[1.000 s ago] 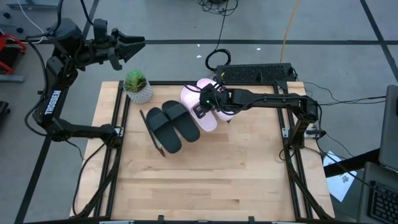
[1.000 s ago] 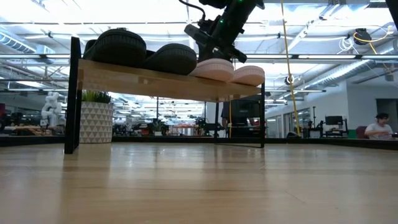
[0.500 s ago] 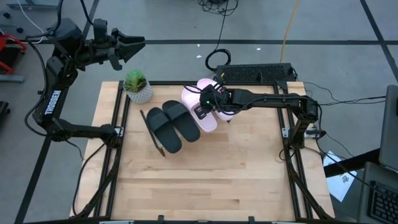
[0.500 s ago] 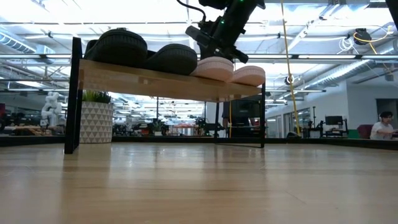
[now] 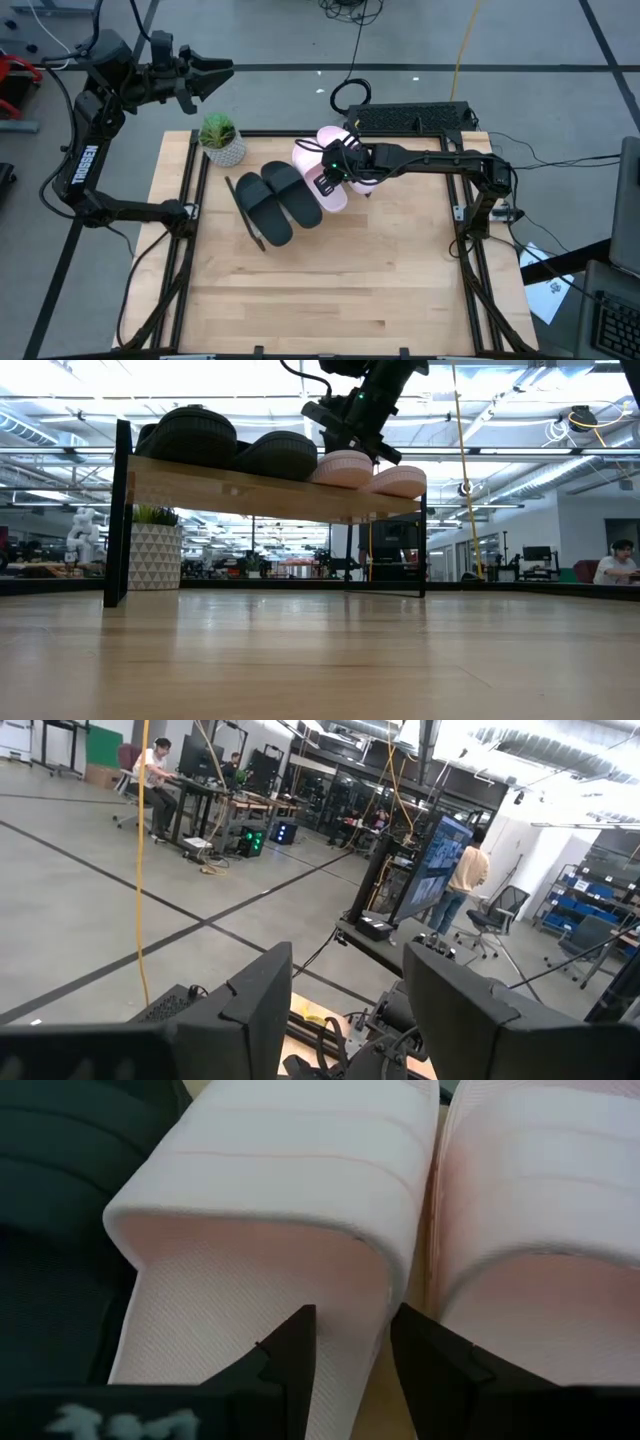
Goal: Pick and place slides into the shelf
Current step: Put the pink slide on the shelf, then return to Home Position
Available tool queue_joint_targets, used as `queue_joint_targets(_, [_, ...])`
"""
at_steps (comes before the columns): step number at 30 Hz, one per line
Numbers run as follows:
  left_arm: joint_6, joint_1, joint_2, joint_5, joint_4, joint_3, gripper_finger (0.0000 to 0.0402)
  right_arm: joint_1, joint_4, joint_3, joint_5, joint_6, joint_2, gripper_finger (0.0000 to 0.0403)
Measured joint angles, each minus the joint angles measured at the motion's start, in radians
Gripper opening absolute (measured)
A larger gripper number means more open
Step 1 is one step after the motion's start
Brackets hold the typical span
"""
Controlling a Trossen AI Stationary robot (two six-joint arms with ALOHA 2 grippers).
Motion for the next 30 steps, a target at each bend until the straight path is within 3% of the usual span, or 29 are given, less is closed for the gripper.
queue_joint_targets(15, [-0.001,0.0,0.0,0.0,0.0,0.0,0.0191,0.012,-0.088,0.0,-0.003,0.001,-0.097,0.0121])
queue_joint_targets(23, [-0.001,0.0,-0.003,0.029,-0.006,0.0,0.0191,0.056,-0.314,0.0,-0.079,0.053,-0.227,0.0121])
queue_joint_targets(30, [0.11,0.0,-0.061,0.061,-0.22,0.0,0.0191,0.091,-0.393,0.0,0.051,0.085,-0.417,0.0121])
